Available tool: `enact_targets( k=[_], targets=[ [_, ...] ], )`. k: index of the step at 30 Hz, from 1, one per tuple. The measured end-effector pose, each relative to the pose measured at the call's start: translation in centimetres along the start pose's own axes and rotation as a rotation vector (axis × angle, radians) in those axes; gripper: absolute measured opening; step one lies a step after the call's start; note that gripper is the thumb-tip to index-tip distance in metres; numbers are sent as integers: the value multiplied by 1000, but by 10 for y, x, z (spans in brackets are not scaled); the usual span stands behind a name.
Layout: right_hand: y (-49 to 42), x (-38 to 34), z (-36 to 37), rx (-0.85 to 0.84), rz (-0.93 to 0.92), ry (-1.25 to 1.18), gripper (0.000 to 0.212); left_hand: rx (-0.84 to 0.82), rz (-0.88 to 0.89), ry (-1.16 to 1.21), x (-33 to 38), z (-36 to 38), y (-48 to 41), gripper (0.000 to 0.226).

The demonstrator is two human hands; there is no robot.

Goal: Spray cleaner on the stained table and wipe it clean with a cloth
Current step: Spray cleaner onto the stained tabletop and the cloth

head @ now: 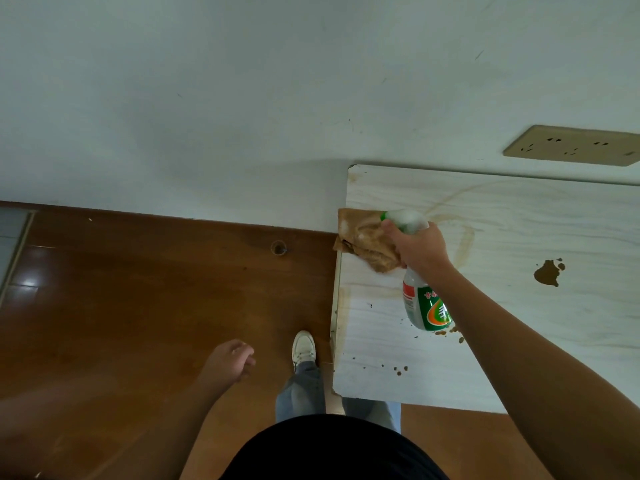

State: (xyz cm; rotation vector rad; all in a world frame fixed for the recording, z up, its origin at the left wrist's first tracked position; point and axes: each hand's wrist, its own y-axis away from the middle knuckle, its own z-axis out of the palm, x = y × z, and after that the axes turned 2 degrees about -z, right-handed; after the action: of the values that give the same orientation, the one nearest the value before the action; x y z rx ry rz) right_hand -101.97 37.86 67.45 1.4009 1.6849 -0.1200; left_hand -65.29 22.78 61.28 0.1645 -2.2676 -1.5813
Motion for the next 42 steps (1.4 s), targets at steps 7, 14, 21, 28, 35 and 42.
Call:
enact_targets(
  k=[7, 14, 21, 28, 35, 42],
  targets=[
    [7, 23, -34, 8, 41, -42, 56, 4, 0, -38, 3, 3, 0, 20],
    [17, 53, -63, 18, 81, -45, 49, -14, -6, -49, 15, 12, -2, 20],
    [29, 66, -67, 0, 97, 1, 51, 1, -2, -81, 31, 29, -1, 19],
    [30, 65, -70, -24, 47, -47, 51, -15, 7, -99, 41, 37, 6, 20],
    [21, 38, -61, 1, -3, -130, 54, 12, 11, -111, 44, 41, 17, 22],
    [8, 10, -53, -34, -101, -61, 66, 23, -6, -87, 39, 37, 18, 22]
  ],
)
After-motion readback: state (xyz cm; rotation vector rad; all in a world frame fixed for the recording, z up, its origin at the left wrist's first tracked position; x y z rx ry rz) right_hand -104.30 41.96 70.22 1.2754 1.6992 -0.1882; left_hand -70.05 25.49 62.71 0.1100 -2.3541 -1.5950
